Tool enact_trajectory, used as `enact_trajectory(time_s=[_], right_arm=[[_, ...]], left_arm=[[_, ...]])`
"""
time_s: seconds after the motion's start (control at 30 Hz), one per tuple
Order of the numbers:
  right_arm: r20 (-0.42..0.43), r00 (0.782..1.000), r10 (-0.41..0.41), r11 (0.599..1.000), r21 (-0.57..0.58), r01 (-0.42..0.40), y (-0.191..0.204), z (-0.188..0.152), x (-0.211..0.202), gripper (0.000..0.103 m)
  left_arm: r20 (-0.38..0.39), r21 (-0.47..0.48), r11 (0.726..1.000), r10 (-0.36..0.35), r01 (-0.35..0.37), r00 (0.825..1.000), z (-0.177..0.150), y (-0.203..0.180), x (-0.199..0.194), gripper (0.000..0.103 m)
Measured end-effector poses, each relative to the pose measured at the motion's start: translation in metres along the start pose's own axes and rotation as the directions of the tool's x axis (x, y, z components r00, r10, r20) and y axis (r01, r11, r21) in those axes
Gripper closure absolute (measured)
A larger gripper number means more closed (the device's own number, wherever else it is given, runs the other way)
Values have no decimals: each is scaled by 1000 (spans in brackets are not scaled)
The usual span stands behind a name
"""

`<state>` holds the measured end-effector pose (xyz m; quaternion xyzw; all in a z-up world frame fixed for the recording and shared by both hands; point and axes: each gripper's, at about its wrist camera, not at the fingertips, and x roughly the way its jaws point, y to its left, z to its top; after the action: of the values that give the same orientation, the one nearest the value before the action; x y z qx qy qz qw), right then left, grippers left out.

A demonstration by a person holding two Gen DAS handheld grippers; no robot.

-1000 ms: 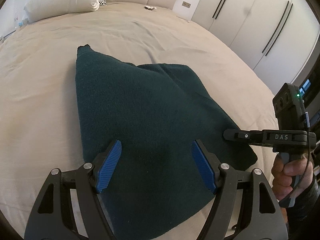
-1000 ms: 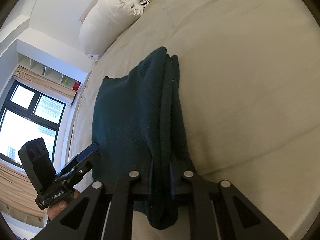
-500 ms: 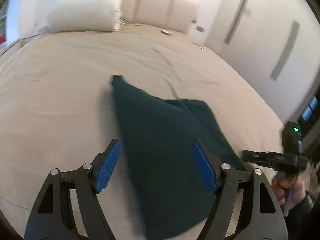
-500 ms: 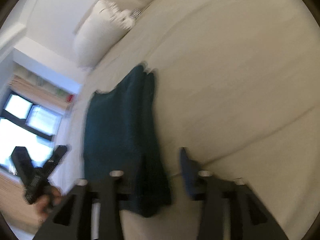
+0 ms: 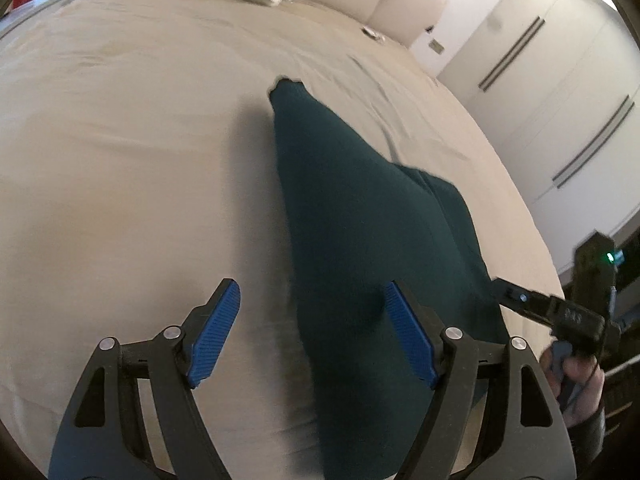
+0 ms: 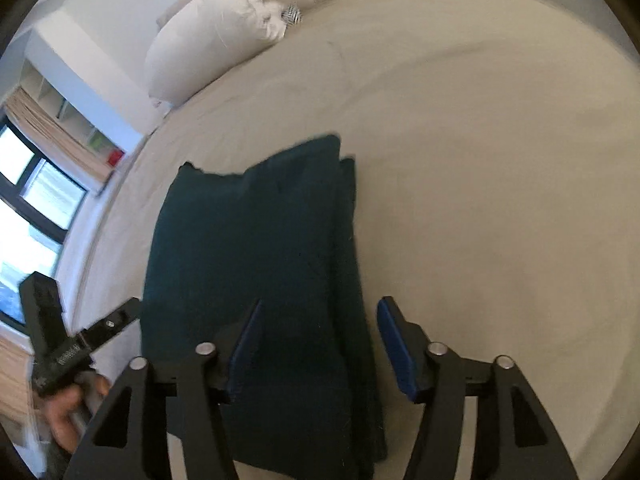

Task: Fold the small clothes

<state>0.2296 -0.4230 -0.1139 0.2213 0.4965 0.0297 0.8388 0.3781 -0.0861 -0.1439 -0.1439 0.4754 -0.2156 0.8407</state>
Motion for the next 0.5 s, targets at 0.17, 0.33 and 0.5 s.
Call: enact_trajectory(time_s=[0.17, 0.33, 0.5], right_arm=[[-60, 992, 109, 991, 83, -104, -16, 16, 26, 47], [-95, 975, 202, 973, 129, -189, -22, 25, 42, 68], [-77, 990, 120, 992, 51, -116, -3, 20, 24, 77]], left_arm=[[-125, -21, 997, -83, 81, 989, -1, -8, 37, 26], [-182, -66, 990, -131, 121, 975, 16, -8, 59, 40], [-205, -98, 987, -146, 128, 968, 24, -4, 62, 59]])
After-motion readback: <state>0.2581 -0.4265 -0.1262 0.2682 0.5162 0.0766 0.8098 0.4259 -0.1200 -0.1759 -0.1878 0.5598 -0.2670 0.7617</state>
